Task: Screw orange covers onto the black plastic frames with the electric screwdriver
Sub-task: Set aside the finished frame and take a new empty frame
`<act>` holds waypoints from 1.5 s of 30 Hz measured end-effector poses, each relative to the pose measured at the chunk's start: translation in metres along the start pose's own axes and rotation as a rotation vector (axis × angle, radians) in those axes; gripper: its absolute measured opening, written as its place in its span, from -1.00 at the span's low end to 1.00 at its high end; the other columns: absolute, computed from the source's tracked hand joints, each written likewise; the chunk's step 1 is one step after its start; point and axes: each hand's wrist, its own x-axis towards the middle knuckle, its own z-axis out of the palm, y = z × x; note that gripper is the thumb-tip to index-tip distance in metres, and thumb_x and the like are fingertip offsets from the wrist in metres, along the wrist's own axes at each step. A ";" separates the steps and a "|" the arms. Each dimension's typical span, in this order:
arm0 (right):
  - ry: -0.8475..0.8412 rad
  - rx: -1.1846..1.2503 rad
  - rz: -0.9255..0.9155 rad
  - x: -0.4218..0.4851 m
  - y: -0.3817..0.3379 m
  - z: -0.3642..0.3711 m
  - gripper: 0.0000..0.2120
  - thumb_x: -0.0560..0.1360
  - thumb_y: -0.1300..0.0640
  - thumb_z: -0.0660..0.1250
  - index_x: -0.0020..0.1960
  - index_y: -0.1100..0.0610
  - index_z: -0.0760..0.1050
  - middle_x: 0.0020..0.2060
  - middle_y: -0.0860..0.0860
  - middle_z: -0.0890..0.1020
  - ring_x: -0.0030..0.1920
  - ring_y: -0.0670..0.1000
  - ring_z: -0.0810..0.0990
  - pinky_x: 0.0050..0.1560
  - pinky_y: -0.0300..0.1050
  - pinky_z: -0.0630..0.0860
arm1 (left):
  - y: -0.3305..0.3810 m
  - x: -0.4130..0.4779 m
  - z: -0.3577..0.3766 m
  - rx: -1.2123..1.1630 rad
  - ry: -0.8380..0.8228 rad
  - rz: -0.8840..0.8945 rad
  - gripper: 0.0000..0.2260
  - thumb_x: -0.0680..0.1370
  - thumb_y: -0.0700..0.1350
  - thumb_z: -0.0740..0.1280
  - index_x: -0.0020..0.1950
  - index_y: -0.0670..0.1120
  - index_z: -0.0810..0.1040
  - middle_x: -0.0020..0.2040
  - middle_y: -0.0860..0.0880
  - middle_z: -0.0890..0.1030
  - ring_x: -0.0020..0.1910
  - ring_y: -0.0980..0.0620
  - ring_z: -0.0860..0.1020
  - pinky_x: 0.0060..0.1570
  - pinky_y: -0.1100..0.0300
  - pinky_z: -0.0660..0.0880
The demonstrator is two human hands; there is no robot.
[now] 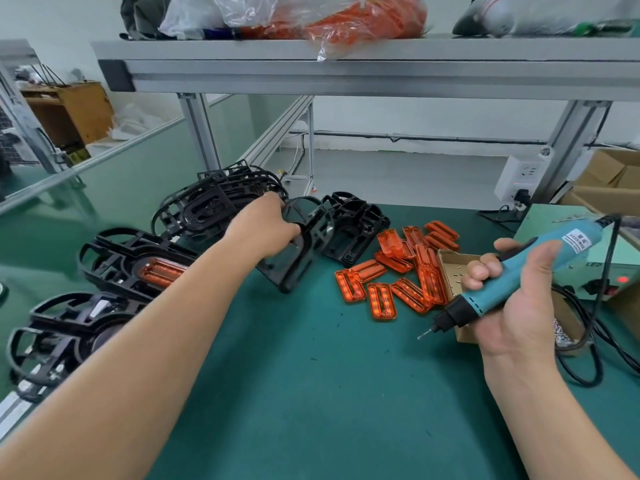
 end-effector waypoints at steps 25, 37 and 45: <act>0.090 0.066 -0.030 0.006 -0.013 -0.014 -0.54 0.56 -0.37 0.36 0.00 0.05 0.57 -0.29 -0.04 0.42 -0.30 -0.04 0.46 -0.27 -0.23 0.47 | -0.002 -0.216 0.039 -0.666 -0.580 -0.133 -0.40 0.41 0.33 0.48 0.30 0.53 0.19 -0.13 -0.03 0.74 -0.24 -0.08 0.74 -0.32 0.01 0.66; 0.122 0.105 -0.043 0.008 -0.017 -0.018 -0.53 0.54 -0.34 0.41 0.03 0.09 0.56 -0.29 -0.03 0.43 -0.30 -0.04 0.47 -0.29 -0.21 0.48 | 0.011 -0.212 0.033 0.103 -0.438 0.452 0.10 0.26 0.59 0.25 0.62 0.36 -0.30 0.53 0.45 -0.40 0.51 0.39 -0.45 0.53 0.22 -0.11; 0.103 0.088 -0.047 0.010 -0.014 -0.018 -0.53 0.53 -0.35 0.40 0.00 0.08 0.56 -0.31 -0.03 0.44 -0.32 -0.03 0.48 -0.29 -0.21 0.49 | 0.016 -0.205 0.048 0.070 -0.407 0.557 -0.01 0.34 0.54 0.30 0.64 0.32 -0.11 0.38 0.40 0.00 0.41 0.35 -0.08 0.39 0.29 0.11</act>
